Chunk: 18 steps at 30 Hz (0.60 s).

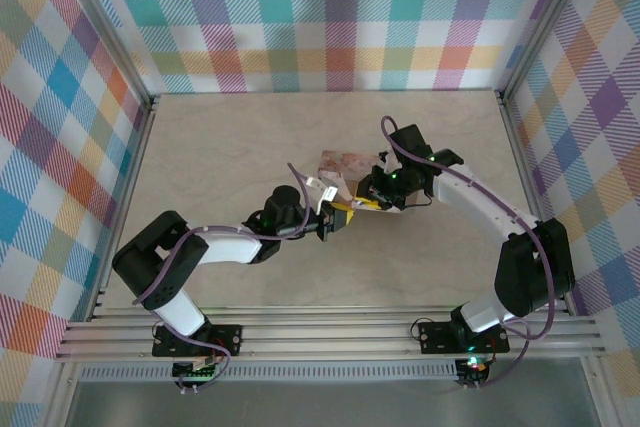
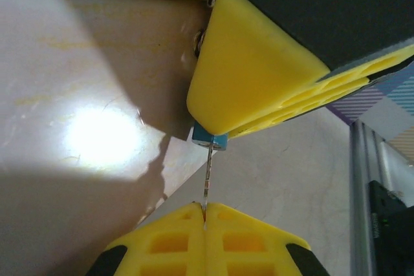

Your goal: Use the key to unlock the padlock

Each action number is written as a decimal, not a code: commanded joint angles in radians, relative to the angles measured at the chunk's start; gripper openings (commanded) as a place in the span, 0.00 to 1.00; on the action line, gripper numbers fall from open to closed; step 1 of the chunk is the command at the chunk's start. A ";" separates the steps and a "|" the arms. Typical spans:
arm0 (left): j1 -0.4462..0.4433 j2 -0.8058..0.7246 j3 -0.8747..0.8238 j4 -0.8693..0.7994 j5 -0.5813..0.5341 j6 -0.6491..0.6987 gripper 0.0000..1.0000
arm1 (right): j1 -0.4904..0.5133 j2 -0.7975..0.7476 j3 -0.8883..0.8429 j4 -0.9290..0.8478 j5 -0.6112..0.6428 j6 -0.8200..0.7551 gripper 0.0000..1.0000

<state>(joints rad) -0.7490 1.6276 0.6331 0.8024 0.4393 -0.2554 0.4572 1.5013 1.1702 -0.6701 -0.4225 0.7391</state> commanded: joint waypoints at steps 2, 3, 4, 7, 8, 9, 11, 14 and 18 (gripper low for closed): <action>0.030 -0.018 0.053 0.155 0.107 -0.065 0.00 | 0.009 -0.021 0.006 -0.013 -0.072 -0.056 0.00; 0.036 -0.017 0.058 0.155 0.120 -0.069 0.00 | 0.009 -0.021 0.006 -0.017 -0.077 -0.064 0.00; 0.041 -0.012 0.065 0.155 0.138 -0.075 0.00 | 0.009 -0.020 0.005 -0.020 -0.084 -0.071 0.00; 0.043 0.000 0.077 0.156 0.150 -0.085 0.00 | 0.009 -0.023 0.000 -0.020 -0.085 -0.078 0.00; 0.042 0.005 0.081 0.155 0.149 -0.088 0.00 | 0.009 -0.023 -0.005 -0.011 -0.090 -0.073 0.00; 0.042 0.013 0.084 0.150 0.145 -0.088 0.00 | 0.009 -0.025 -0.012 0.004 -0.098 -0.066 0.00; 0.039 0.032 0.091 0.149 0.136 -0.089 0.00 | 0.009 -0.023 -0.026 0.036 -0.120 -0.044 0.00; 0.035 0.053 0.091 0.189 0.125 -0.115 0.00 | 0.009 -0.016 -0.032 0.048 -0.130 -0.035 0.00; 0.035 0.071 0.112 0.269 0.143 -0.197 0.00 | 0.012 -0.011 -0.035 0.023 -0.099 -0.056 0.00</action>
<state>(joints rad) -0.7109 1.6974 0.6754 0.8684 0.5659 -0.3916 0.4507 1.4986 1.1469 -0.6487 -0.4500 0.7116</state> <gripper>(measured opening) 0.046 0.227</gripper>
